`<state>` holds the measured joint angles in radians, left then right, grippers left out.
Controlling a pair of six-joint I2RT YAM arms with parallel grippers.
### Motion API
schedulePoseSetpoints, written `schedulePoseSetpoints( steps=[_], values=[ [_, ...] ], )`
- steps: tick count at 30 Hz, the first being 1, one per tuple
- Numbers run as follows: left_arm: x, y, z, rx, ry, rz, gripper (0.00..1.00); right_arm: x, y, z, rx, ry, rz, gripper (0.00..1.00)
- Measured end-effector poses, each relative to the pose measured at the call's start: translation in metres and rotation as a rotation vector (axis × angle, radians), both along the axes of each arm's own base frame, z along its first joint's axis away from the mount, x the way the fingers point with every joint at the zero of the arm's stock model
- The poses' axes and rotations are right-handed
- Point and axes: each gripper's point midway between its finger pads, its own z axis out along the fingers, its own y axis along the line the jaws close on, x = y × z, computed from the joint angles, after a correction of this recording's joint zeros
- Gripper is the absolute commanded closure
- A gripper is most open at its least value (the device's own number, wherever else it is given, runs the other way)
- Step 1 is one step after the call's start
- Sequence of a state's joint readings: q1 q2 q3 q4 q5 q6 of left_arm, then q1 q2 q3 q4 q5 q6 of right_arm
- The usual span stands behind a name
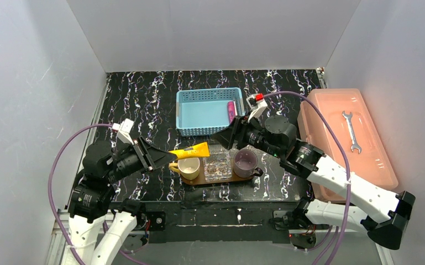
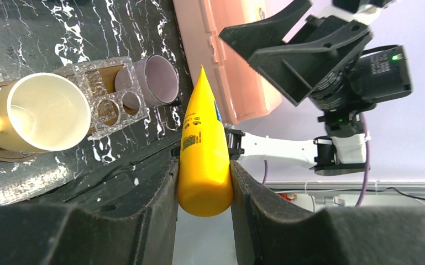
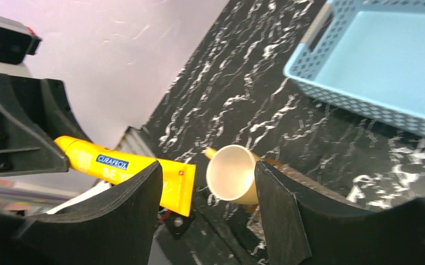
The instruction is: Prepare toiletry sets of a toothbrush and toothpaste on the tray
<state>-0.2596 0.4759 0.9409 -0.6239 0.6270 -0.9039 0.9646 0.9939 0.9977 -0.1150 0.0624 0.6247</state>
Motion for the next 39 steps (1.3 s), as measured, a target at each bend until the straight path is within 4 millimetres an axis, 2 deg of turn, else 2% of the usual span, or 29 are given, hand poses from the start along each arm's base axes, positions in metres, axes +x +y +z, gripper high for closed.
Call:
schedulePoseSetpoints(
  steps=[9, 13, 17, 23, 28, 39],
  values=[
    [0.005, -0.001, 0.012, -0.07, 0.028, 0.04, 1.0, -0.016, 0.017, -0.011, 0.169, 0.104, 0.124, 0.31],
    [0.006, -0.002, 0.018, -0.099, 0.037, 0.046, 1.0, -0.02, 0.019, -0.009, 0.235, 0.124, 0.155, 0.32],
    [0.006, -0.004, 0.025, -0.132, 0.039, 0.044, 1.0, -0.024, 0.021, 0.002, 0.312, 0.133, 0.19, 0.33],
    [0.007, -0.008, 0.031, -0.176, 0.04, 0.026, 1.0, -0.031, 0.026, 0.02, 0.408, 0.133, 0.253, 0.42],
    [0.009, -0.011, 0.03, -0.197, 0.058, 0.013, 1.0, -0.033, 0.033, 0.021, 0.444, 0.16, 0.29, 0.5],
    [0.009, -0.016, 0.038, -0.231, 0.018, -0.029, 1.0, -0.034, 0.032, 0.03, 0.497, 0.171, 0.316, 0.71]
  ],
)
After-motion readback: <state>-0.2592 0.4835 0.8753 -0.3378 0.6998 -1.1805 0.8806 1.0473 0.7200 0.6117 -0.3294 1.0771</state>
